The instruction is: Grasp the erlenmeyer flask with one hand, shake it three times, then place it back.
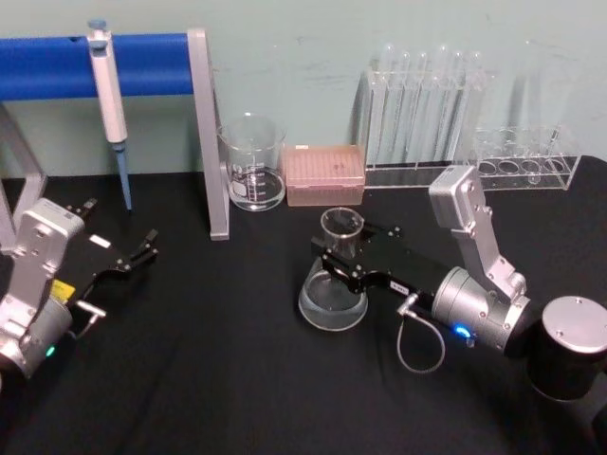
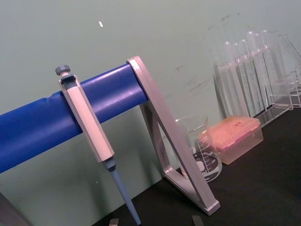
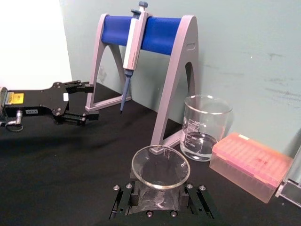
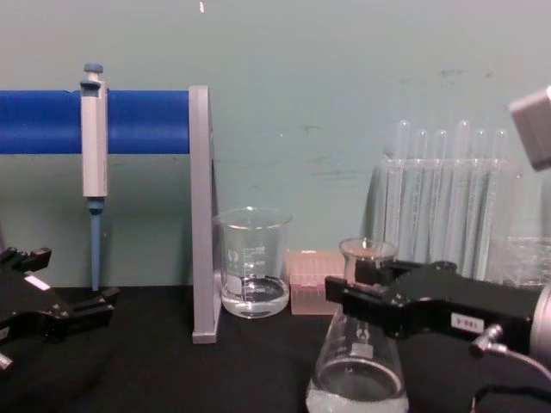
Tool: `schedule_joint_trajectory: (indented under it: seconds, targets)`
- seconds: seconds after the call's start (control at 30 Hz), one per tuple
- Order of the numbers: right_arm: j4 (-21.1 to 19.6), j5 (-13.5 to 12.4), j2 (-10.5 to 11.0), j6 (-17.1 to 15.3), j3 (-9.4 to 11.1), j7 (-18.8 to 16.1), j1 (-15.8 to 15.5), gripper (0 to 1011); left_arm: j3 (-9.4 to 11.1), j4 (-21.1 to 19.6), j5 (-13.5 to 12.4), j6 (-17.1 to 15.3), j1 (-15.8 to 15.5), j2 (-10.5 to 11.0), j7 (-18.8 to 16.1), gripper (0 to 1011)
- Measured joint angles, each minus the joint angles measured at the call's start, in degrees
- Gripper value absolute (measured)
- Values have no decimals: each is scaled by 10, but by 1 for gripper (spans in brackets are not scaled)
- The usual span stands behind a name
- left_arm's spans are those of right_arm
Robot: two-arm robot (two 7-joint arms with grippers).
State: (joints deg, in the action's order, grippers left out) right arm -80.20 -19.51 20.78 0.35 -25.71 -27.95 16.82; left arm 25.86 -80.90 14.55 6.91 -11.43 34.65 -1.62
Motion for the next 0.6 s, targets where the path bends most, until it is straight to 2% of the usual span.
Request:
schedule_joint_trajectory:
  seconds: [0.37, 0.6]
  targets:
    - [-69, -3, 15, -47, 16, 31, -8, 451, 0, 0, 0, 0, 0, 0, 0, 1001]
    - [-104, -3, 21, -59, 29, 49, -12, 451, 0, 0, 0, 0, 0, 0, 0, 1001]
